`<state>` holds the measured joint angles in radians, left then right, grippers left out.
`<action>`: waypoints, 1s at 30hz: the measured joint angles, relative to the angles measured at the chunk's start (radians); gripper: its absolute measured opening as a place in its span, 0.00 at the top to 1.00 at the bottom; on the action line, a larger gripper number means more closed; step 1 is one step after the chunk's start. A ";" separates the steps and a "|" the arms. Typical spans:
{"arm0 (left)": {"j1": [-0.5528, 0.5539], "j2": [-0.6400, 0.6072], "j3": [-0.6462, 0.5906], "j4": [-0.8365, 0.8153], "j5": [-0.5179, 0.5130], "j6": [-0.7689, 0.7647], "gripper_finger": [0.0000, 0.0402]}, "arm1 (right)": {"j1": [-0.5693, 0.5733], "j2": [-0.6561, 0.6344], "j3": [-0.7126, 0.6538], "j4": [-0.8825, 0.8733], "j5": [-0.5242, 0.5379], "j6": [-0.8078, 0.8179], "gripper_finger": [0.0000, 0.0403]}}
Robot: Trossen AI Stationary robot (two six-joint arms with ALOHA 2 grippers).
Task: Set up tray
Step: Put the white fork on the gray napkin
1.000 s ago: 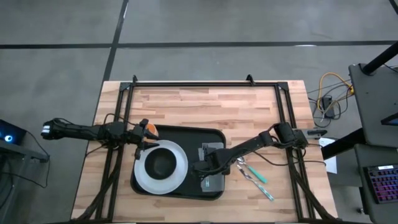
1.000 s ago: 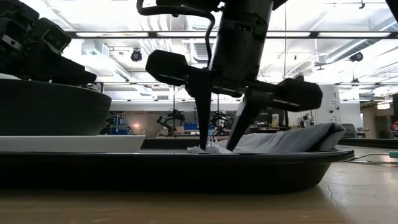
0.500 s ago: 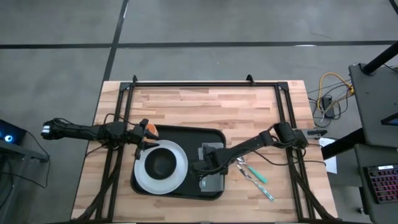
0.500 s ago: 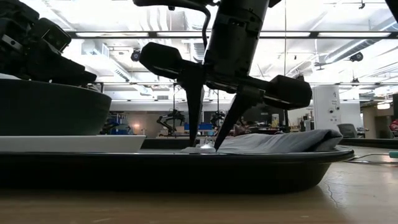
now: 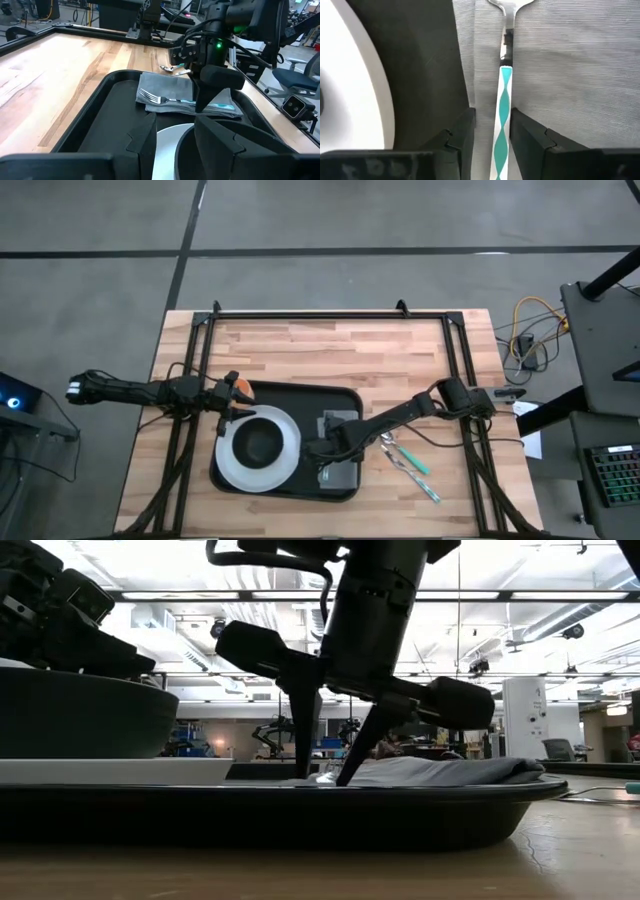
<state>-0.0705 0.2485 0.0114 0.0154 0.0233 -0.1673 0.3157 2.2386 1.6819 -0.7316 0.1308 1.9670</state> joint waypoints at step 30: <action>0.000 0.000 0.000 0.000 0.000 0.000 0.71 | -0.003 0.020 -0.004 0.144 0.142 -0.063 0.75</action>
<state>-0.0708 0.2485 0.0113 0.0154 0.0231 -0.1673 0.3126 2.2589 1.6783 -0.5872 0.2733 1.9037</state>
